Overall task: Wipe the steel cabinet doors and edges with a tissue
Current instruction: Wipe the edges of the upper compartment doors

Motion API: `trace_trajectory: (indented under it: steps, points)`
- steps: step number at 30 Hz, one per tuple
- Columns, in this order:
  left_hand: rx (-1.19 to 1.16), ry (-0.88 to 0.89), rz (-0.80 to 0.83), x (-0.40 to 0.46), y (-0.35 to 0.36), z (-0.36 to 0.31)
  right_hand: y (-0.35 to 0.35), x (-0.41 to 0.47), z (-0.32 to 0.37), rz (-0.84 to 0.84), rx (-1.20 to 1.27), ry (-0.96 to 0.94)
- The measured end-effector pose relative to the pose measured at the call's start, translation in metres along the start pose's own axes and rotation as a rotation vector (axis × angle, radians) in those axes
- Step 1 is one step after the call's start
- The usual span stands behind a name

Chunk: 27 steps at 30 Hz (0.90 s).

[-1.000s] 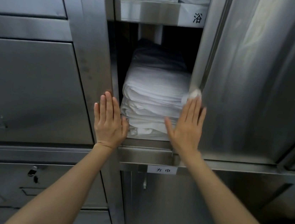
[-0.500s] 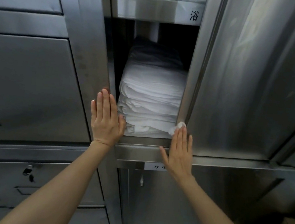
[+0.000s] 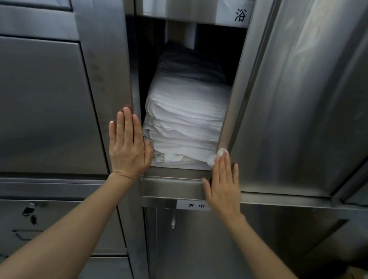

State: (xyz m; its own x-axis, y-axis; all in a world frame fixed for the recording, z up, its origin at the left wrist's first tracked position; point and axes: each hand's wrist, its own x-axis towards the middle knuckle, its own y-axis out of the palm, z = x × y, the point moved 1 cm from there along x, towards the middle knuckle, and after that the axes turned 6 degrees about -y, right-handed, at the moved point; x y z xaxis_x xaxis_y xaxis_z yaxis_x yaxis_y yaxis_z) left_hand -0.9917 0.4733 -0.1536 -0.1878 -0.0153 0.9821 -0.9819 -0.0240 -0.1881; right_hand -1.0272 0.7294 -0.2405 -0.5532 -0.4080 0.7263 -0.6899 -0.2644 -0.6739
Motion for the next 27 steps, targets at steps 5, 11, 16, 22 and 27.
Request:
trace_trajectory:
  steps: [5, 11, 16, 22, 27]
  points:
    - [0.015, 0.001, 0.011, 0.0, 0.0, 0.001, -0.064, 0.111, -0.021, -0.266, 0.058, 0.061]
    - [0.009, 0.008, 0.016, -0.001, 0.002, 0.002, -0.015, 0.027, -0.001, -0.116, 0.038, 0.056]
    - [0.01, 0.014, 0.021, 0.0, 0.0, 0.001, -0.027, 0.048, -0.013, -0.152, -0.001, -0.015]
    - [-0.025, -0.021, 0.099, 0.002, -0.008, 0.0, -0.09, 0.137, -0.025, -0.468, 0.175, 0.026]
    - [-0.078, -0.069, 0.193, 0.006, -0.027, -0.006, -0.093, 0.14, -0.02, -0.686, 0.287, 0.067]
